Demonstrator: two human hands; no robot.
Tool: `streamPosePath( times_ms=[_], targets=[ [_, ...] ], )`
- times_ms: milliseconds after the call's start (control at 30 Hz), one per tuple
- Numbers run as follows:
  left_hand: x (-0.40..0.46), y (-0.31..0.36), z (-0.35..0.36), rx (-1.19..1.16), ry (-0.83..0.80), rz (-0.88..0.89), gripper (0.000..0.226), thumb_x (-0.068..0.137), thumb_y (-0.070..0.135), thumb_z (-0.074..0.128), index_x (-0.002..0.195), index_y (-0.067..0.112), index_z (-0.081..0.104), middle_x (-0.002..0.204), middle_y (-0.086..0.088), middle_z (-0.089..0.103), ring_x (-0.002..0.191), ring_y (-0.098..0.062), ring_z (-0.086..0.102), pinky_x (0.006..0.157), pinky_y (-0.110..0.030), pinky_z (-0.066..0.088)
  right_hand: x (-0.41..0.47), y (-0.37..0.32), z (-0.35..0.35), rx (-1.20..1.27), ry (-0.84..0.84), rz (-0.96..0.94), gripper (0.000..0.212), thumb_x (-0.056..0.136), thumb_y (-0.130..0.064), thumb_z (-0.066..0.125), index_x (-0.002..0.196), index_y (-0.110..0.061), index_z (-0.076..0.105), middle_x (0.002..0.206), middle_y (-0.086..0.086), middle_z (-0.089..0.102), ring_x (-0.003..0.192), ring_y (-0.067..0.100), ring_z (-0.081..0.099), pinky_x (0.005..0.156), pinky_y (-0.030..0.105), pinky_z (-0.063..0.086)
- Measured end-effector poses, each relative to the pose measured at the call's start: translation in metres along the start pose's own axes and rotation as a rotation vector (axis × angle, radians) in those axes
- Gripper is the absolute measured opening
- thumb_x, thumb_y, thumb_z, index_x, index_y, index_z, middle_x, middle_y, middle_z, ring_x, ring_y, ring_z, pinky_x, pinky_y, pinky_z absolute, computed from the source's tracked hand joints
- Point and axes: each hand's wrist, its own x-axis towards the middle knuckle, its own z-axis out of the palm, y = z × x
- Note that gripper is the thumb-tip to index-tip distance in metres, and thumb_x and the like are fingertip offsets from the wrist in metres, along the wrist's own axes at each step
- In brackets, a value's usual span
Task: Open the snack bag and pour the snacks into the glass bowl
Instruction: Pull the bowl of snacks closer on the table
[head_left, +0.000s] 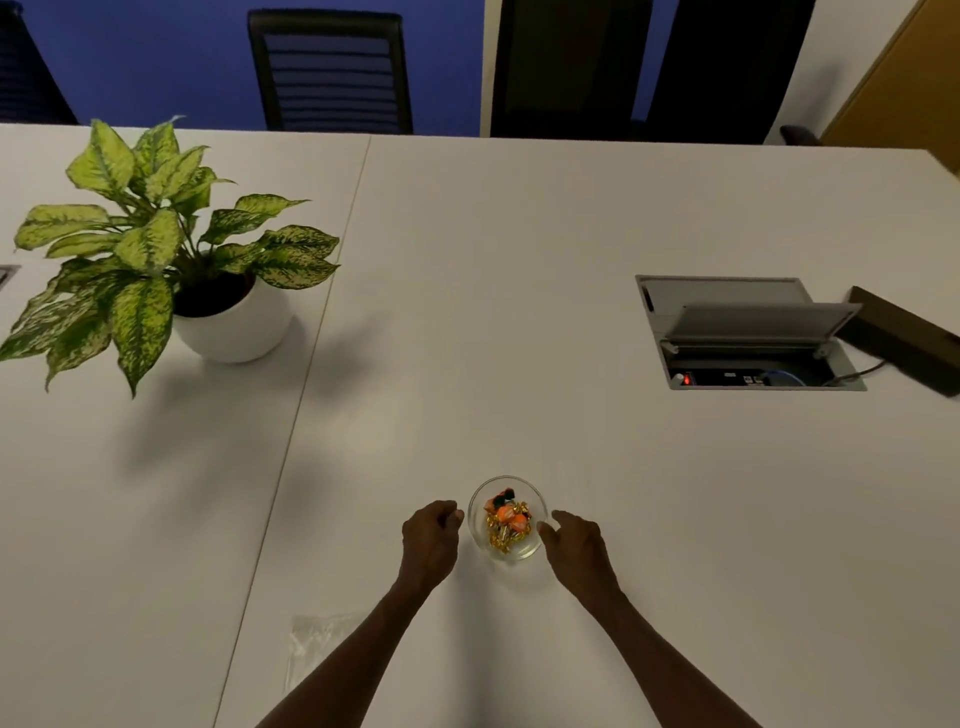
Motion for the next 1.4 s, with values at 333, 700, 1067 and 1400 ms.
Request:
streamPosePath(
  times_ms=[333,700,1067,1400],
  targets=[
    [0.019,0.009,0.015,-0.039,-0.028,-0.038,0.016,0.088,0.019,0.067,0.097,0.011,0.078,0.087,-0.007,0.078,0.071,-0.019,0.066,0.082,-0.036,0.055,0.018,-0.006,0.007,0.030,0.031,0.031,0.032,0.093,-0.018,0.060,0.062,-0.008,0.055,0.047,-0.005,0.051,0.042,0.009,0.039,0.045,0.018,0.031],
    [0.062,0.042,0.006,-0.031,0.014,0.028,0.019,0.089,0.019,0.066,0.102,0.010,0.077,0.098,-0.006,0.078,0.074,-0.020,0.073,0.077,-0.040,0.060,0.059,-0.028,-0.013,0.091,0.085,-0.040,0.043,0.094,-0.016,0.058,0.055,-0.014,0.041,0.043,-0.012,0.035,0.038,0.006,0.033,0.044,0.015,0.023],
    [0.174,0.117,-0.018,-0.113,0.116,0.078,0.018,0.089,0.016,0.065,0.093,0.004,0.078,0.078,-0.014,0.076,0.067,-0.030,0.073,0.076,-0.041,0.060,0.186,-0.094,-0.037,0.165,0.172,-0.091,0.054,0.096,-0.022,0.058,0.049,-0.020,0.031,0.043,-0.008,0.034,0.041,0.006,0.029,0.044,0.023,0.024],
    [0.267,0.130,-0.006,-0.105,0.133,0.021,0.019,0.089,0.017,0.064,0.098,0.007,0.077,0.093,-0.015,0.077,0.082,-0.032,0.072,0.080,-0.040,0.058,0.275,-0.103,-0.018,0.143,0.155,-0.067,0.039,0.098,-0.021,0.053,0.062,-0.007,0.045,0.053,0.004,0.048,0.055,0.022,0.043,0.055,0.030,0.031]
  ],
)
